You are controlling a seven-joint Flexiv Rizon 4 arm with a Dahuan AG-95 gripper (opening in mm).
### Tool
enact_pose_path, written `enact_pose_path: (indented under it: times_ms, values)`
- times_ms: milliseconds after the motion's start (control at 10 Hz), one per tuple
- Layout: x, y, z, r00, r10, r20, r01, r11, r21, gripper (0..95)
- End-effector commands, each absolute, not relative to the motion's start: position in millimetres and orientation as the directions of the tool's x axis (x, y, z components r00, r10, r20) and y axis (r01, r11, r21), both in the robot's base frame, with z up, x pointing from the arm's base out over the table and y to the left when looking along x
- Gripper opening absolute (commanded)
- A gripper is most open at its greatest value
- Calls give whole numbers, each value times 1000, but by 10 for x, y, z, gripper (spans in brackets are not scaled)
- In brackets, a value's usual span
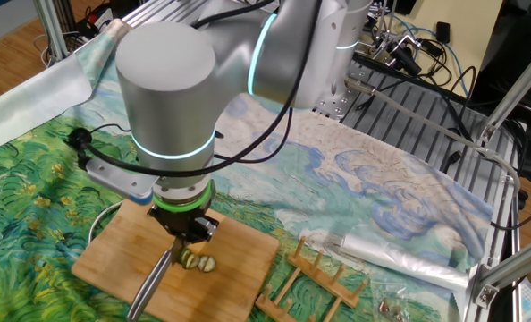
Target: Chop the cucumber into shreds
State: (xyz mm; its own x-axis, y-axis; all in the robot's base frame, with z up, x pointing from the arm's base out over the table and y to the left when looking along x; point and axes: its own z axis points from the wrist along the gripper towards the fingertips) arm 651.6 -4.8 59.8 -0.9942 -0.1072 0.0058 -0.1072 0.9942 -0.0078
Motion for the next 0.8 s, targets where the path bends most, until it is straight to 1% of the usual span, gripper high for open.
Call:
enact_pose_path:
  times_ms: [100, 500, 800]
  values:
    - [6507, -60, 608, -994, -108, 4, -108, 994, -6, 0]
    - [6501, -65, 544, -994, -109, 3, -109, 994, -1, 0]
    - [6484, -37, 267, -995, -98, -17, -98, 995, 17, 0]
